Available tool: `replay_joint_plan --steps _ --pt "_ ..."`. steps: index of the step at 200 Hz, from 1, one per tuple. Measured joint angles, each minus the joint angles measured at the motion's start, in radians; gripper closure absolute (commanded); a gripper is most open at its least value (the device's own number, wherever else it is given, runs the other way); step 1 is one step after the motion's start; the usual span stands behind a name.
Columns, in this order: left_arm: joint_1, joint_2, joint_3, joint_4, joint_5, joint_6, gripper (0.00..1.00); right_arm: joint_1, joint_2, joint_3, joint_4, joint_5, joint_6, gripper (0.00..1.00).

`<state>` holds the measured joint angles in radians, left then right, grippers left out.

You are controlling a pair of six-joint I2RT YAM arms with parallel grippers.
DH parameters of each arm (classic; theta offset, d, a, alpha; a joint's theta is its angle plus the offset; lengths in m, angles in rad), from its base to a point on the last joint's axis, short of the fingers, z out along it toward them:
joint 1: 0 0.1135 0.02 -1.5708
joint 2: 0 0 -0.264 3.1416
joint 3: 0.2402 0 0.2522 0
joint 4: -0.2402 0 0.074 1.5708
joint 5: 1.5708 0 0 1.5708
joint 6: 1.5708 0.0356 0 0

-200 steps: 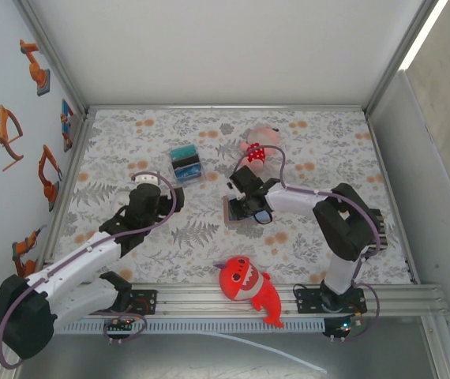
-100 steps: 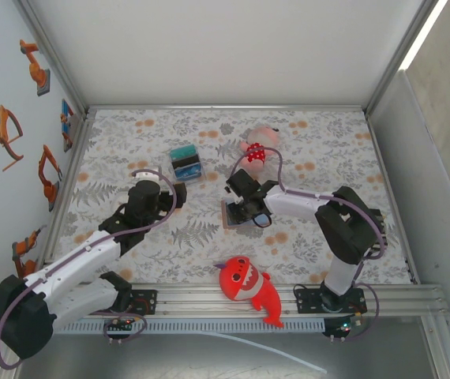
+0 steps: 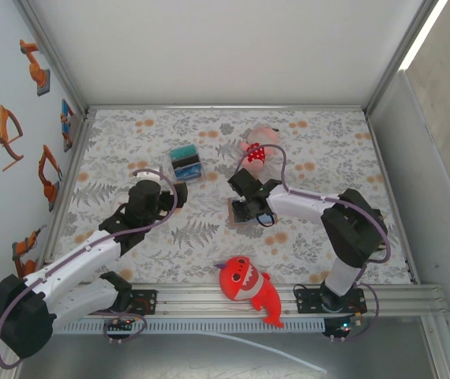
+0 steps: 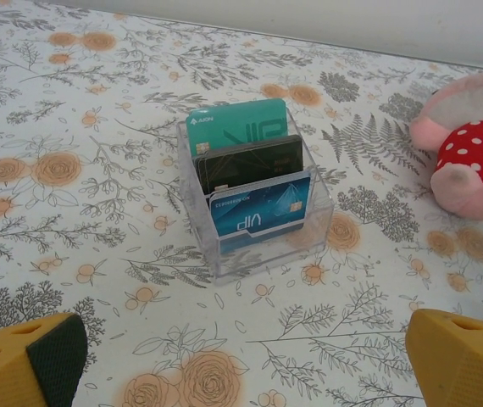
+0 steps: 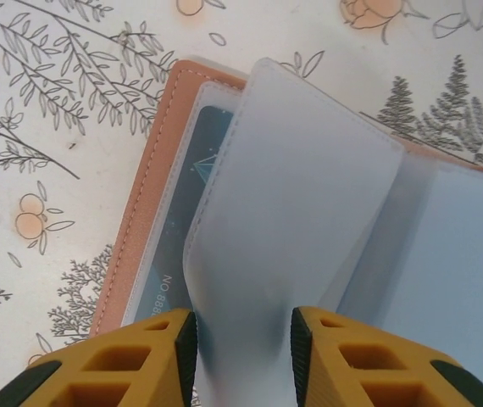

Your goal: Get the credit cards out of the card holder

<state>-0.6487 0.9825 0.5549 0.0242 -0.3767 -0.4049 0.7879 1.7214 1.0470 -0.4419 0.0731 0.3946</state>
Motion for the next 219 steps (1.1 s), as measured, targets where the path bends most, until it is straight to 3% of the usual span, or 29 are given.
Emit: replay_joint_plan --steps 121,219 --pt "-0.014 0.0 0.009 0.005 -0.004 0.004 0.03 -0.073 -0.12 -0.071 -0.018 0.056 0.04 0.64" --pt "-0.038 0.047 0.043 0.005 -0.008 0.026 0.03 -0.206 -0.187 -0.212 0.014 0.023 0.07 0.64"
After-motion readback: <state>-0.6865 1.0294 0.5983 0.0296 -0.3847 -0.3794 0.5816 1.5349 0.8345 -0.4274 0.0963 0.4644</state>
